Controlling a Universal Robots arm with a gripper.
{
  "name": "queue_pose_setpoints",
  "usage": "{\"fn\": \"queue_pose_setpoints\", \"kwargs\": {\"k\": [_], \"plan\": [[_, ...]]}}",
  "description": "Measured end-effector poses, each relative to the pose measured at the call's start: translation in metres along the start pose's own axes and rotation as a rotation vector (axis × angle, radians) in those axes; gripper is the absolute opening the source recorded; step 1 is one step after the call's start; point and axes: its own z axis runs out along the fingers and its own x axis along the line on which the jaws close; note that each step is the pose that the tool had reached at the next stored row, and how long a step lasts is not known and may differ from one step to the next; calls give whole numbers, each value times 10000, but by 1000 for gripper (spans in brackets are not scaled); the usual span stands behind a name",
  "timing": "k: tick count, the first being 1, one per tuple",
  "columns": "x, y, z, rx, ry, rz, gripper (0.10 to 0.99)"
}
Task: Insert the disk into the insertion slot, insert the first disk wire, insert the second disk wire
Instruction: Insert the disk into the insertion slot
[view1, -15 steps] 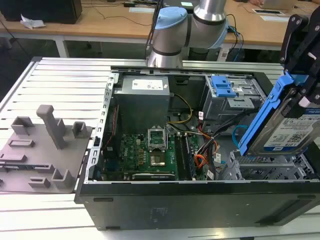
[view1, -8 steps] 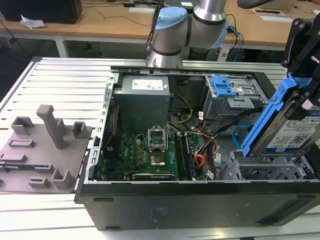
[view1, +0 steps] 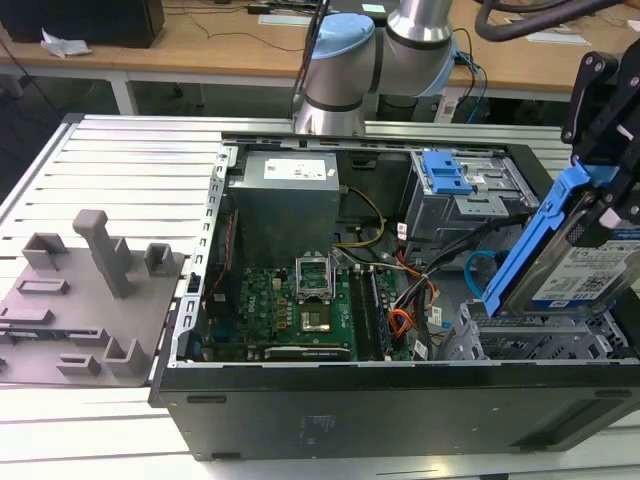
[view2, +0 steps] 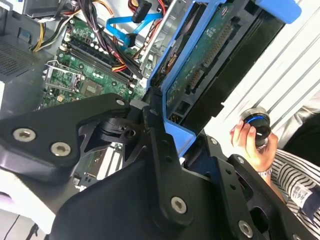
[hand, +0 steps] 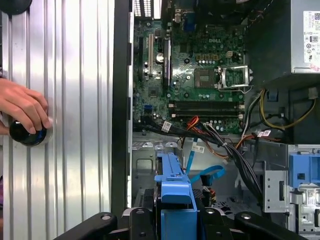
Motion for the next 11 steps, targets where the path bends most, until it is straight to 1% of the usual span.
{"fn": "queue_pose_setpoints", "kwargs": {"k": [1,3,6,10,11], "plan": [[-4,-2,44,0,1,0,369],[-7,-4,92,1,1,0,369],[-26,8,137,0,0,1,369],[-47,22,173,1,-1,-1,369],[-48,22,214,2,1,0,369]]}}
